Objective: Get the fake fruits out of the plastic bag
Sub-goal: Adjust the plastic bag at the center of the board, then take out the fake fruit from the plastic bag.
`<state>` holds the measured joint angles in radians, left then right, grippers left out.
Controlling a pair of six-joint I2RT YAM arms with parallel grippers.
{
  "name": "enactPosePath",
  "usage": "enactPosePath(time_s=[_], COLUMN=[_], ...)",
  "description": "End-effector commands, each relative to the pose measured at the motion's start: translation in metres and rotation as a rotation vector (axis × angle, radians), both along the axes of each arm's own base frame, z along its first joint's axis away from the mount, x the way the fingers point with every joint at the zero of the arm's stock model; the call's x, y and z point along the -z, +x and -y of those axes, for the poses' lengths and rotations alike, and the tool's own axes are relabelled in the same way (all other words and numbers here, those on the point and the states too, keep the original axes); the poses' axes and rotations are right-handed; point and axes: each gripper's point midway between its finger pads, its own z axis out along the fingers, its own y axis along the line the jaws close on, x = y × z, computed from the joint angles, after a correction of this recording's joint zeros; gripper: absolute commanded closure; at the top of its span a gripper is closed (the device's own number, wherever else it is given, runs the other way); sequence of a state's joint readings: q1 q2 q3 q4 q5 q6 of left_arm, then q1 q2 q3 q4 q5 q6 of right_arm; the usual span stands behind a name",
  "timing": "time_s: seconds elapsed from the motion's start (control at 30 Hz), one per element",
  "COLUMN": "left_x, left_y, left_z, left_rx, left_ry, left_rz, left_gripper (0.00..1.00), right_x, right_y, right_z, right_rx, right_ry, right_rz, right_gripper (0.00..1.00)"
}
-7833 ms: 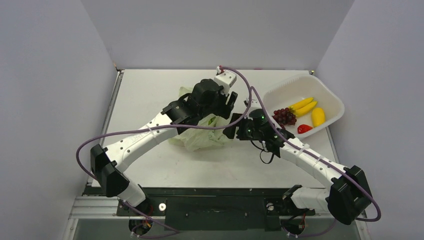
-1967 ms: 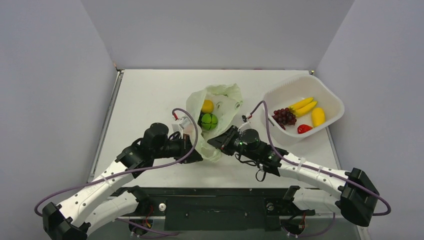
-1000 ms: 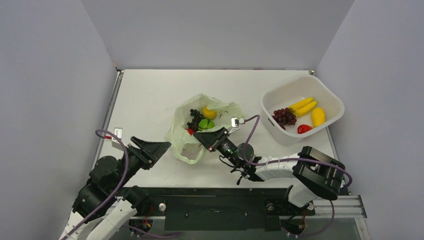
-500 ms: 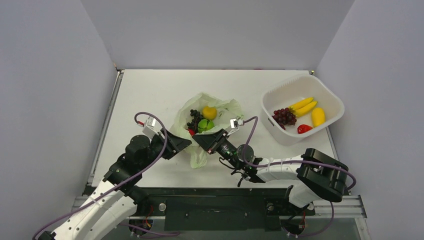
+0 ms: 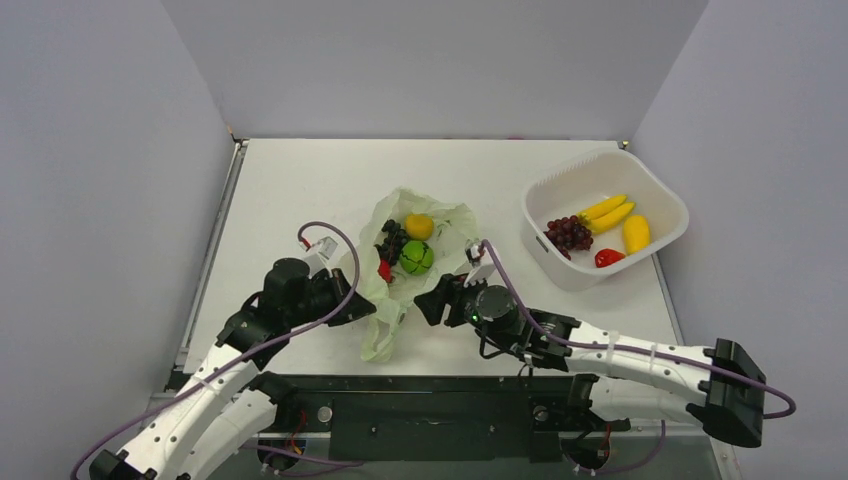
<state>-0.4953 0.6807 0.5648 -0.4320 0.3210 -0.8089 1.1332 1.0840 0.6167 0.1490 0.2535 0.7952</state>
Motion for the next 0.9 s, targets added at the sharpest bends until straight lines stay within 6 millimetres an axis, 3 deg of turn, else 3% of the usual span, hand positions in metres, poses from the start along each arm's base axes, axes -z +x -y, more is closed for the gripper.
enactPosePath(time_s=[0.0,0.13,0.27,0.4,0.43,0.47,0.5,0.53,0.57,0.6,0.87], left_x=[-0.011,-0.008,-0.003,0.003,0.003,0.004,0.005,0.006,0.007,0.009,0.016], left_y=[-0.018,-0.022,-0.025,-0.033,-0.035,-0.037,-0.039,-0.039,-0.040,-0.039,-0.045], left_z=[0.001,0.006,0.006,0.005,0.006,0.006,0.008,0.007,0.008,0.008,0.042], left_rx=[0.198,0.230,0.236,0.252,0.252,0.257,0.260,0.255,0.256,0.248,0.281], left_ry=[0.085,0.069,0.078,0.080,0.077,0.074,0.072,0.077,0.080,0.089,0.049], left_rz=[0.064,0.026,-0.017,-0.059,-0.070,-0.073,-0.077,-0.078,-0.085,-0.089,-0.094], left_gripper=[1.00,1.00,1.00,1.00,1.00,1.00,1.00,1.00,1.00,1.00,1.00], right_x=[-0.001,-0.040,-0.043,-0.044,-0.033,-0.039,-0.028,-0.032,-0.018,-0.020,0.014], right_y=[-0.011,0.001,0.025,0.054,0.061,0.067,0.073,0.078,0.083,0.088,0.123], right_z=[0.044,0.041,0.029,0.002,-0.005,-0.010,-0.017,-0.023,-0.027,-0.030,-0.027], right_rx=[-0.063,-0.067,-0.022,-0.015,-0.025,-0.024,-0.036,-0.037,-0.044,-0.040,0.010], right_ry=[-0.236,-0.267,-0.249,-0.173,-0.204,-0.204,-0.239,-0.240,-0.281,-0.286,-0.446], right_rz=[0.097,0.167,0.170,0.181,0.178,0.192,0.200,0.209,0.200,0.209,0.265], right_gripper=[0.40,0.40,0.48,0.53,0.53,0.54,0.54,0.53,0.53,0.53,0.47])
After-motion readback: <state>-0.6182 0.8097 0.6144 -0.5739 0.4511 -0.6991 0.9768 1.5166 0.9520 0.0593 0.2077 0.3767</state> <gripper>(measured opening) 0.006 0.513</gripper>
